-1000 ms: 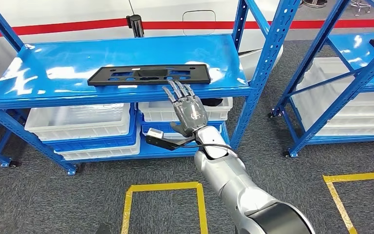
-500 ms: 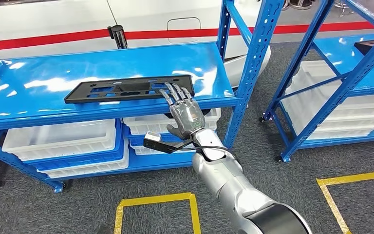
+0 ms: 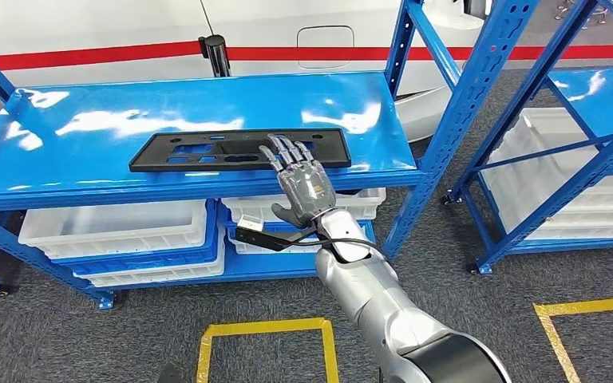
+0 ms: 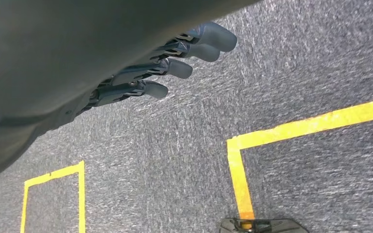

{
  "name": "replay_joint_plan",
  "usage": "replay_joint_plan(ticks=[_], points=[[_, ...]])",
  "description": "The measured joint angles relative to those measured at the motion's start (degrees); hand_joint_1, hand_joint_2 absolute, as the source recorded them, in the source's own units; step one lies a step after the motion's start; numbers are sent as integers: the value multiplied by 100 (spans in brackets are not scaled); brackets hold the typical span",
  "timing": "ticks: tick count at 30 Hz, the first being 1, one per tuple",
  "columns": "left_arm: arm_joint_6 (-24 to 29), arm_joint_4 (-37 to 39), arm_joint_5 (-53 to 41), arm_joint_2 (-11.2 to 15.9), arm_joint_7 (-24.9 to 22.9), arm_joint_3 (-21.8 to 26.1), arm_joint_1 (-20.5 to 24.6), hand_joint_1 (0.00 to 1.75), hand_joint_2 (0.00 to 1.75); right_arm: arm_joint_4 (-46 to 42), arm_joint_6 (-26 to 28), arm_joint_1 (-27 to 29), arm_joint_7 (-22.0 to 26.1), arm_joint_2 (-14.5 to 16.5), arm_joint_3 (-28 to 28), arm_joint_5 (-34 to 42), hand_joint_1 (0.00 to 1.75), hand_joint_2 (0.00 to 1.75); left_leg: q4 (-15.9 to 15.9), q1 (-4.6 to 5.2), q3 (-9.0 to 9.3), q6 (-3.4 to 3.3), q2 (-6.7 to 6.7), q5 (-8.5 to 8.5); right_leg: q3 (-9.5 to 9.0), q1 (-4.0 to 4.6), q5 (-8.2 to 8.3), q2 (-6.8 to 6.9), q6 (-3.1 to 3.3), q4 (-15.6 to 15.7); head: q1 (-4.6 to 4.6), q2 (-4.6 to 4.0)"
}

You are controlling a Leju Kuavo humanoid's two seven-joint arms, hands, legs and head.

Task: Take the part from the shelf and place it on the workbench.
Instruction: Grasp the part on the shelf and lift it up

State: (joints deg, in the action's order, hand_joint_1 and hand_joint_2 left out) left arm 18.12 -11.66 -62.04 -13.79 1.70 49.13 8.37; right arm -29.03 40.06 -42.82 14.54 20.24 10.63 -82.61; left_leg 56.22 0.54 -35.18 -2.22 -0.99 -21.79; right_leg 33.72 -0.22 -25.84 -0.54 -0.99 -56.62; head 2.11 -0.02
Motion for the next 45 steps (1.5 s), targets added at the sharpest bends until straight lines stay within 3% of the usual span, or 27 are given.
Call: replay_joint_plan(ticks=[2, 5, 7, 9, 10, 11, 12, 15, 16, 18, 21, 23, 25, 26, 27, 28, 30, 32, 34, 37, 39, 41, 42, 43, 45], points=[[20, 1, -4, -7, 2, 0, -4, 0, 0, 0, 0, -7, -38, 2, 34, 28, 0, 175, 12, 8, -1, 45, -10, -22, -63, 13, 117, 0, 79, 126, 17, 0], [81, 1, -8, -4, -1, -1, -8, 0, 0, 0, 0, -15, -104, 29, 72, 42, 0, 175, 158, -23, -52, 135, 2, -136, -122, -73, 143, -3, 170, 177, 21, 0], [121, 1, 12, 1, -13, 0, -8, 0, 0, 2, 0, -19, -113, 57, 75, 39, 0, 175, 702, -67, -286, 214, 25, -431, -174, -103, 134, -3, 224, 197, 35, 0], [160, 1, 65, 4, -46, 2, -10, 0, 0, 15, 0, -8, -113, 64, 75, 30, 0, 175, 1495, -128, -689, 289, 44, -758, -195, -103, 115, -1, 252, 194, 43, -1], [177, 1, 90, 6, -66, 4, -13, 0, 0, 26, 0, 4, -113, 63, 75, 23, 0, 175, 1732, -159, -837, 320, 55, -801, -201, -104, 105, -5, 253, 192, 42, -1], [190, 1, 102, 8, -84, 5, -15, 0, 0, 35, 0, 16, -113, 61, 75, 16, 0, 175, 1793, -185, -899, 343, 64, -758, -209, -106, 94, -11, 248, 190, 45, -1], [196, 1, 106, 10, -95, 6, -16, 0, 0, 42, 0, 24, -112, 61, 75, 10, 0, 175, 1605, -213, -833, 361, 73, -599, -225, -112, 78, -21, 233, 187, 44, -1], [221, 1, 105, 22, -131, 7, -15, 0, 0, 49, 0, 26, -113, 62, 74, -23, 0, 175, 467, -265, -282, 397, 98, -21, -298, -109, 5, -43, 154, 175, 47, -1], [232, 1, 105, 24, -147, 7, -14, 0, 0, 49, 0, 24, -114, 62, 73, -39, 0, 175, 222, -260, -156, 389, 94, 45, -307, -92, -17, -44, 125, 170, 48, -1], [250, 1, 110, 25, -172, 8, -12, 0, 0, 50, 0, 23, -114, 61, 69, -71, 0, 175, 90, -221, -84, 345, 79, 6, -299, -62, -45, -43, 71, 170, 44, -1], [264, 1, 143, 25, -182, 14, -19, 0, 0, 40, 0, 25, -110, 67, 58, -117, 0, 175, 52, -193, -50, 193, 71, -14, -265, -68, -111, -23, -27, 117, 37, -1], [263, 1, 173, 24, -176, 18, -11, 0, 0, 31, 0, 16, -103, 68, 52, -134, 0, 175, 1, -189, 7, 86, 75, -19, 8, -66, -316, -2, -10, -389, 26, 0], [262, 1, 199, 24, -173, 23, -9, 0, 0, 32, 0, 40, -100, 47, 49, -147, 0, 175, -1, -155, 27, 20, 72, -53, 526, -72, -603, 4, 42, -1275, 17, -1], [263, 1, 209, 24, -173, 26, -14, 0, 0, 33, 0, 70, -103, 30, 48, -157, 0, 175, 0, -142, 39, 7, 64, -70, 742, -72, -669, 4, 38, -1592, 16, 0], [266, 1, 215, 24, -174, 28, -19, 0, 0, 33, 0, 101, -108, 15, 48, -168, 0, 175, 1, -131, 58, 2, 53, -89, 862, -71, -646, 4, 12, -1713, 15, 0], [272, 1, 210, 24, -183, 30, -22, 0, 0, 33, 0, 124, -114, 4, 47, -185, 0, 175, 2, -122, 88, 7, 43, -110, 838, -70, -514, 4, -30, -1559, 14, 0], [290, 1, 187, 24, -214, 31, -23, 0, 0, 33, 0, 142, -129, -5, 42, -227, 0, 175, 5, -108, 159, 39, 29, -164, 499, -67, -100, 20, -93, -720, 9, -1], [309, 1, 166, 24, -256, 31, -20, 0, 0, 33, 0, 146, -152, -5, 27, -266, 0, 175, 27, -76, 202, 95, 25, -236, 185, -49, 193, 42, -59, -36, 12, 0], [334, 1, 160, 24, -290, 31, -19, 0, 0, 33, 0, 159, -181, -7, 15, -288, 0, 175, 42, -68, 218, 159, 30, -294, 109, -30, 247, 46, 34, 101, 18, 1], [367, -1, 152, 27, -313, 31, -16, 0, 0, 31, 0, 167, -202, 4, 9, -323, 0, 175, 214, -120, 166, 261, 56, -416, 25, -85, 225, 25, 159, 130, 27, 0], [377, -2, 140, 29, -321, 30, -16, 0, 0, 33, 0, 170, -204, 13, 8, -343, 0, 175, 847, -145, -136, 329, 70, -694, -65, -98, 176, 15, 240, 140, 38, -1], [380, -2, 134, 31, -333, 28, -23, 0, 0, 43, 0, 190, -212, 15, 8, -358, 0, 175, 1632, -167, -594, 377, 73, -944, -138, -80, 108, 9, 282, 138, 39, -1], [380, -2, 134, 31, -337, 29, -27, 0, 0, 47, 0, 206, -218, 15, 8, -362, 0, 175, 1802, -175, -742, 385, 74, -923, -179, -73, 71, 0, 284, 137, 42, -1], [380, -2, 134, 31, -340, 29, -30, 0, 0, 50, 0, 221, -224, 15, 8, -365, 0, 175, 1729, -180, -775, 382, 75, -769, -234, -69, 27, -13, 274, 136, 42, -1], [380, -2, 128, 32, -345, 30, -31, 0, 0, 50, 0, 230, -229, 20, 7, -366, 0, 175, 1005, -178, -533, 336, 76, -220, -370, -64, -68, -34, 249, 138, 44, -1]])
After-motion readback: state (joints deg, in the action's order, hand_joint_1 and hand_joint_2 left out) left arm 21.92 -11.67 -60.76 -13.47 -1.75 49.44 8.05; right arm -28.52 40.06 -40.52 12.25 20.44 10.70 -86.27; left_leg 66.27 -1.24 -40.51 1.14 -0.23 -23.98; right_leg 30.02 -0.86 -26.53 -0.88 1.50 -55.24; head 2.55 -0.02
